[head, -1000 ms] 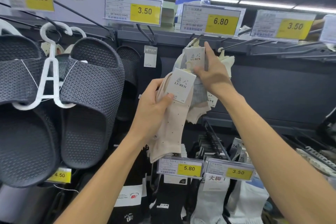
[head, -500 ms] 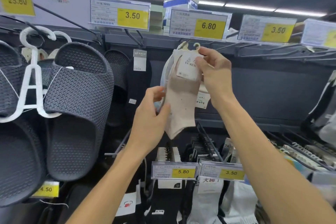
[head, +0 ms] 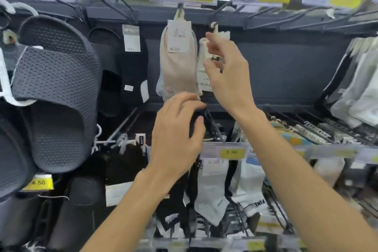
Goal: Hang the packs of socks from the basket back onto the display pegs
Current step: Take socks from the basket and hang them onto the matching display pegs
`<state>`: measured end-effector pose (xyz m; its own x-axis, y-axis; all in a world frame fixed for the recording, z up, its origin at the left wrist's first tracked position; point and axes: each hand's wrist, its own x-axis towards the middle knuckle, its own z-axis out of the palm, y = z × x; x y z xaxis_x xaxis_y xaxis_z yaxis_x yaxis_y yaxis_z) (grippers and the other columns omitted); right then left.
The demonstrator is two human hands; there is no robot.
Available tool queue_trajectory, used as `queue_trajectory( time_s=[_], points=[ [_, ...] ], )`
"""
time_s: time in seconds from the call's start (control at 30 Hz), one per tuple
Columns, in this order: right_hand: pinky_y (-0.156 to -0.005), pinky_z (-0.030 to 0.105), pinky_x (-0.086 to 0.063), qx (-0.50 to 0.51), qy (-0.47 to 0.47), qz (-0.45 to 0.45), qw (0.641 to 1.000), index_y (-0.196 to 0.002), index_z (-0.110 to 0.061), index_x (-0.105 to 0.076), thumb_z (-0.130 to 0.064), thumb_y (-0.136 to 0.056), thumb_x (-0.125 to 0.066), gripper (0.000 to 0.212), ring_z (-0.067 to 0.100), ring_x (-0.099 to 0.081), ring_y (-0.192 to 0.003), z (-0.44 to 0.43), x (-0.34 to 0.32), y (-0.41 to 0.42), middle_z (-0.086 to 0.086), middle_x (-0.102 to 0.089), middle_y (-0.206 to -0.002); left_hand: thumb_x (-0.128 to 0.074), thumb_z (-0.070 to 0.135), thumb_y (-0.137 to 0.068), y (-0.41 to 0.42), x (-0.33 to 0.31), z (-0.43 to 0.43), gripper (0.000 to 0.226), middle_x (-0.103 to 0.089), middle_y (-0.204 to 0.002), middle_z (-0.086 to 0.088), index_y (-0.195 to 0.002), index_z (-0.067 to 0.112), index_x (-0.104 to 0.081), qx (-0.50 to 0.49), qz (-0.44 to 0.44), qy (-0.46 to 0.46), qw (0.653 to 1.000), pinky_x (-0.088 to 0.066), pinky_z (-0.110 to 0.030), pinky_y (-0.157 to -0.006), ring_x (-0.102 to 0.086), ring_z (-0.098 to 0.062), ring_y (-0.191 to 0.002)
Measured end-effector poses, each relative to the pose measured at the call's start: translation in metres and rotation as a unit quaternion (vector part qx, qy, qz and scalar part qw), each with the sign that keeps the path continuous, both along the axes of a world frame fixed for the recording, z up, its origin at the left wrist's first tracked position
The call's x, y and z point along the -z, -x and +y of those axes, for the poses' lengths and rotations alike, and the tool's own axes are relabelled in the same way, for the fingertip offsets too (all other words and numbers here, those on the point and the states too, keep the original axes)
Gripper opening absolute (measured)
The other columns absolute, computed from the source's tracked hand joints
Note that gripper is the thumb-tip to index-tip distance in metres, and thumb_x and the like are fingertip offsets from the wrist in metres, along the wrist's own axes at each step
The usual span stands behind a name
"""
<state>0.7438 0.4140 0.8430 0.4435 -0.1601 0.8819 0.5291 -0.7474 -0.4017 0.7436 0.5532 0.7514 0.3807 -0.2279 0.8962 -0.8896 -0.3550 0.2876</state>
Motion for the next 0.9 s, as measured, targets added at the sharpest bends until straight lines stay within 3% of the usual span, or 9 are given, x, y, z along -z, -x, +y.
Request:
queue_trajectory(
  time_s=[0.1,0.23,0.37,0.43,0.5,0.57,0.63,0.77,0.9],
  points=[
    [-0.085,0.019,-0.051,-0.03,-0.009,0.011,0.999,-0.12,-0.015,-0.064,-0.007,-0.096,-0.051,0.029,0.01,-0.063,-0.106,-0.024,0.069,0.083,-0.002,-0.066,-0.113,-0.052,0.015,-0.092,0.047,0.022,-0.051,0.026,-0.065,-0.118,-0.003,-0.111,0.008,-0.068,0.126,-0.005,-0.019,0.992,-0.046,-0.028,-0.096,-0.058,-0.018,-0.113],
    [-0.09,0.014,-0.046,0.095,-0.142,0.171,0.97,-0.125,-0.029,-0.06,-0.029,-0.103,-0.042,0.028,-0.002,-0.059,-0.111,-0.08,0.206,0.211,-0.016,-0.063,-0.118,-0.046,0.022,-0.089,0.124,0.104,-0.135,0.02,-0.071,-0.089,0.004,-0.089,0.021,-0.066,0.251,0.15,-0.169,0.941,-0.052,-0.035,-0.068,-0.06,-0.008,-0.077],
    [-0.089,0.017,-0.047,0.227,-0.309,0.394,0.835,-0.127,-0.029,-0.057,-0.026,-0.1,-0.053,0.027,-0.004,-0.06,-0.099,-0.128,0.356,0.378,-0.007,-0.064,-0.123,-0.054,0.02,-0.094,0.228,0.242,-0.209,0.017,-0.07,-0.1,0.004,-0.101,0.024,-0.069,0.291,0.265,-0.44,0.807,-0.05,-0.033,-0.074,-0.064,-0.018,-0.091],
    [-0.077,0.011,-0.041,0.272,-0.368,0.481,0.748,-0.128,-0.017,-0.061,-0.018,-0.099,-0.056,0.029,0.007,-0.064,-0.099,-0.136,0.412,0.476,0.006,-0.067,-0.124,-0.055,0.022,-0.098,0.285,0.317,-0.225,0.021,-0.07,-0.112,-0.005,-0.112,0.016,-0.07,0.3,0.322,-0.532,0.723,-0.047,-0.032,-0.083,-0.065,-0.025,-0.104],
    [-0.082,0.015,-0.041,0.316,-0.425,0.526,0.665,-0.127,-0.005,-0.062,-0.015,-0.098,-0.057,0.03,0.021,-0.064,-0.111,-0.131,0.456,0.57,0.012,-0.067,-0.126,-0.057,0.022,-0.1,0.337,0.381,-0.222,0.026,-0.067,-0.123,-0.012,-0.12,0.009,-0.068,0.291,0.367,-0.616,0.633,-0.044,-0.028,-0.089,-0.062,-0.029,-0.115],
    [-0.094,0.03,-0.045,0.346,-0.464,0.564,0.589,-0.123,0.0,-0.063,-0.016,-0.099,-0.056,0.029,0.028,-0.062,-0.115,-0.117,0.491,0.65,0.015,-0.067,-0.123,-0.058,0.02,-0.1,0.38,0.435,-0.208,0.029,-0.066,-0.127,-0.014,-0.124,0.006,-0.067,0.288,0.365,-0.695,0.548,-0.042,-0.024,-0.088,-0.061,-0.027,-0.119],
    [-0.091,0.035,-0.045,0.345,-0.503,0.609,0.508,-0.109,-0.001,-0.065,-0.015,-0.099,-0.054,0.021,0.031,-0.062,-0.111,-0.094,0.519,0.712,0.018,-0.067,-0.112,-0.058,0.021,-0.099,0.416,0.47,-0.196,0.024,-0.069,-0.121,-0.013,-0.117,0.011,-0.07,0.298,0.321,-0.766,0.471,-0.046,-0.029,-0.09,-0.064,-0.027,-0.115],
    [-0.093,0.03,-0.045,0.351,-0.594,0.607,0.396,-0.115,-0.012,-0.067,-0.024,-0.096,-0.057,0.024,0.023,-0.062,-0.111,-0.055,0.555,0.79,0.007,-0.069,-0.117,-0.057,0.018,-0.097,0.476,0.492,-0.228,0.022,-0.072,-0.116,-0.009,-0.111,0.012,-0.072,0.332,0.294,-0.776,0.449,-0.047,-0.033,-0.089,-0.065,-0.03,-0.11],
    [-0.083,0.027,-0.045,0.339,-0.68,0.552,0.342,-0.104,-0.023,-0.065,-0.031,-0.095,-0.058,0.014,0.016,-0.062,-0.098,-0.055,0.574,0.822,0.001,-0.07,-0.112,-0.056,0.022,-0.097,0.521,0.5,-0.299,0.023,-0.07,-0.12,-0.002,-0.115,0.018,-0.07,0.351,0.277,-0.788,0.422,-0.043,-0.028,-0.087,-0.062,-0.025,-0.112]
  ],
)
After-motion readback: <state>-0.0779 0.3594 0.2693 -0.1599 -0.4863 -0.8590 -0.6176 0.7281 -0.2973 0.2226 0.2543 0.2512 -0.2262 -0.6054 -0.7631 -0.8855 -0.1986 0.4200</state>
